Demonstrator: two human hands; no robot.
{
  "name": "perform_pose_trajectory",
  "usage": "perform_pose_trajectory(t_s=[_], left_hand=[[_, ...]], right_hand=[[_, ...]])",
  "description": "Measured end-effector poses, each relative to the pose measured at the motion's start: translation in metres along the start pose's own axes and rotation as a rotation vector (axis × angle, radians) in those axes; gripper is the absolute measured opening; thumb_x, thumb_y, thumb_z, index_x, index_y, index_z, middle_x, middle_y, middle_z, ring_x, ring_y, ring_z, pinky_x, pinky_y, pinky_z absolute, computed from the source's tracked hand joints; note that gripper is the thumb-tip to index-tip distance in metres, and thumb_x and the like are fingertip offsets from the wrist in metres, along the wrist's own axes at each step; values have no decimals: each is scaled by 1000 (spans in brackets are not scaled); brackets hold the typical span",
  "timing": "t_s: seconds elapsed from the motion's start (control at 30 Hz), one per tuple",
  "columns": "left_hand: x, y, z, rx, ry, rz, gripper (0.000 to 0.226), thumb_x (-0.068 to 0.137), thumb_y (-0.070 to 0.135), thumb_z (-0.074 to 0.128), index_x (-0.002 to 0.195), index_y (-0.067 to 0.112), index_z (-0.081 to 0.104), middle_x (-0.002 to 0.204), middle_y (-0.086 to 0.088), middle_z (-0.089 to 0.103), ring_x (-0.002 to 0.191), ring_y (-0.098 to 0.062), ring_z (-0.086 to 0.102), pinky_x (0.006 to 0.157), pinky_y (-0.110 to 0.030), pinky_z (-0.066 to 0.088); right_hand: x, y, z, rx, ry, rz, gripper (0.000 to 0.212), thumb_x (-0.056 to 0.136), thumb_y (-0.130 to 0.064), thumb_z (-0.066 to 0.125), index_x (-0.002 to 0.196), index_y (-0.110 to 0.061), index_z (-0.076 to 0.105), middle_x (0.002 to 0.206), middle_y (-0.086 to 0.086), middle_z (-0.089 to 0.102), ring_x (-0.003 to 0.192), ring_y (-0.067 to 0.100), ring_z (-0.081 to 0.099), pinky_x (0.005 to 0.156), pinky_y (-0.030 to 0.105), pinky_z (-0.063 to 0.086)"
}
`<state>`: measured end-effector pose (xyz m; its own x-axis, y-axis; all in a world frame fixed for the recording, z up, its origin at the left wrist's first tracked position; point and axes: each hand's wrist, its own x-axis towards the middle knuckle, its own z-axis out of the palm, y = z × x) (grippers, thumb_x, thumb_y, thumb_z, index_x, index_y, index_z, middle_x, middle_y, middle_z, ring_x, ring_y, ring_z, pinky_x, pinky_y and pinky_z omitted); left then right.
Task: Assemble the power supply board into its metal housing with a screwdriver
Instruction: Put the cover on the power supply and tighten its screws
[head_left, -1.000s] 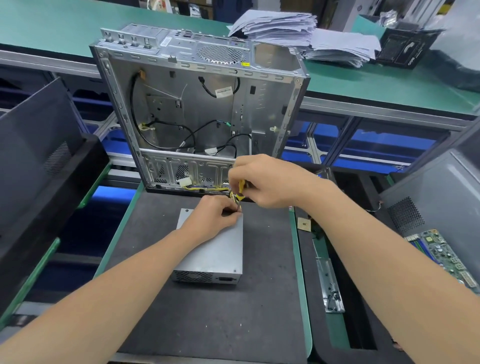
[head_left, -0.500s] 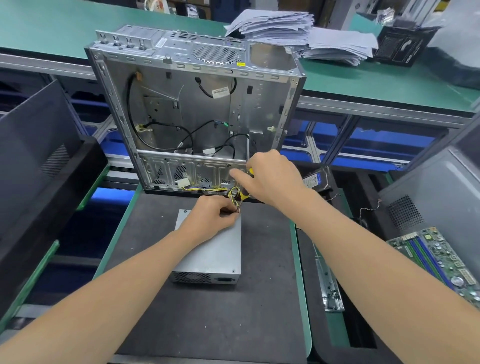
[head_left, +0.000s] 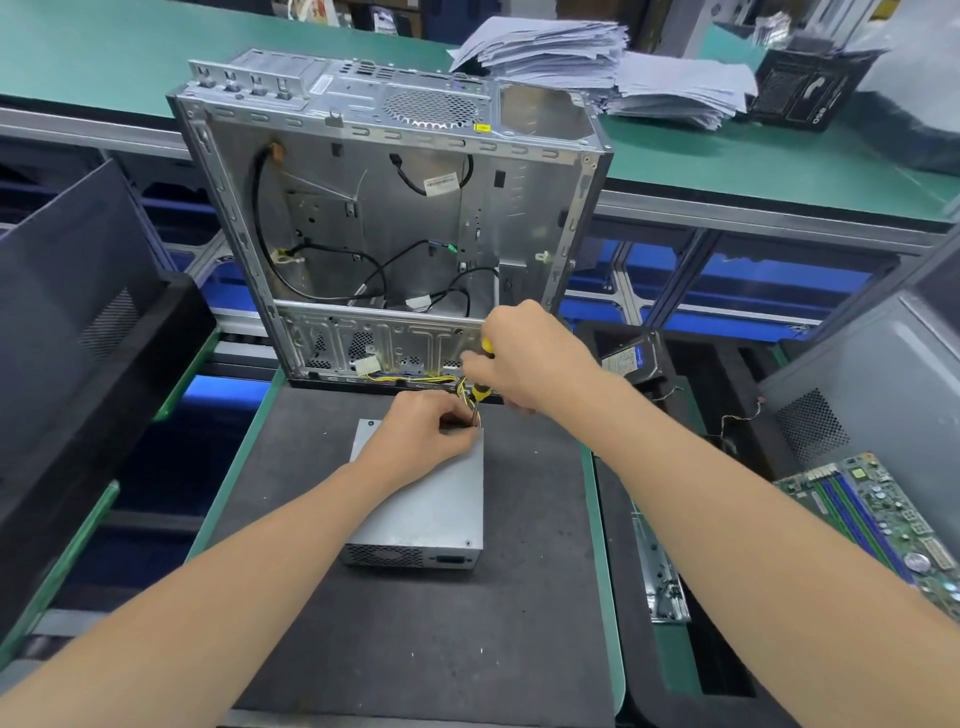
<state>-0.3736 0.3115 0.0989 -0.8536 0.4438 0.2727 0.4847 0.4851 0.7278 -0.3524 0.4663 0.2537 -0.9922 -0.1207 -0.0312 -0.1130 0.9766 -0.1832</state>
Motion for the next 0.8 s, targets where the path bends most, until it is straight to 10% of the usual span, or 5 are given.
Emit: perform_pose_trajectory(t_s=[0.13, 0.33, 0.43, 0.67, 0.8], left_hand=[[0, 1, 1, -7, 5, -14, 5, 85, 14, 82, 89, 15, 81, 85, 12, 75, 83, 7, 65, 78, -3, 42], [1, -1, 1, -14, -2, -26, 1, 85, 15, 81, 84, 16, 80, 80, 12, 74, 79, -1, 65, 71, -9, 46], [1, -3, 2, 4, -9, -7, 1, 85, 17, 80, 85, 18, 80, 81, 13, 75, 79, 0, 66, 74, -12, 49], [1, -3, 1, 24, -8, -2, 7, 84, 17, 80, 91, 17, 81, 87, 11, 76, 87, -1, 67, 79, -8, 48], [2, -2, 1, 38, -13, 2, 5, 85, 17, 79, 89, 15, 81, 84, 9, 76, 84, -4, 65, 75, -5, 43]], right_hand=[[3, -2, 4, -103, 41, 74, 43, 99, -42, 61, 70, -16, 42, 72, 3, 39, 74, 34, 51, 63, 35, 38], [-1, 13, -24, -132, -234, -476, 18, 92, -10, 66, 103, -24, 69, 106, -5, 58, 101, 17, 54, 84, 43, 53], [3, 13, -18, -112, -174, -404, 4, 95, -21, 69, 99, -22, 68, 96, -3, 63, 97, 17, 54, 79, 44, 54], [1, 2, 12, -193, 198, 23, 61, 100, -61, 52, 60, -20, 29, 61, 0, 34, 65, 32, 47, 56, 33, 28], [0, 10, 3, -175, 118, -152, 53, 98, -65, 53, 76, -18, 61, 79, 3, 56, 76, 30, 59, 63, 36, 43]])
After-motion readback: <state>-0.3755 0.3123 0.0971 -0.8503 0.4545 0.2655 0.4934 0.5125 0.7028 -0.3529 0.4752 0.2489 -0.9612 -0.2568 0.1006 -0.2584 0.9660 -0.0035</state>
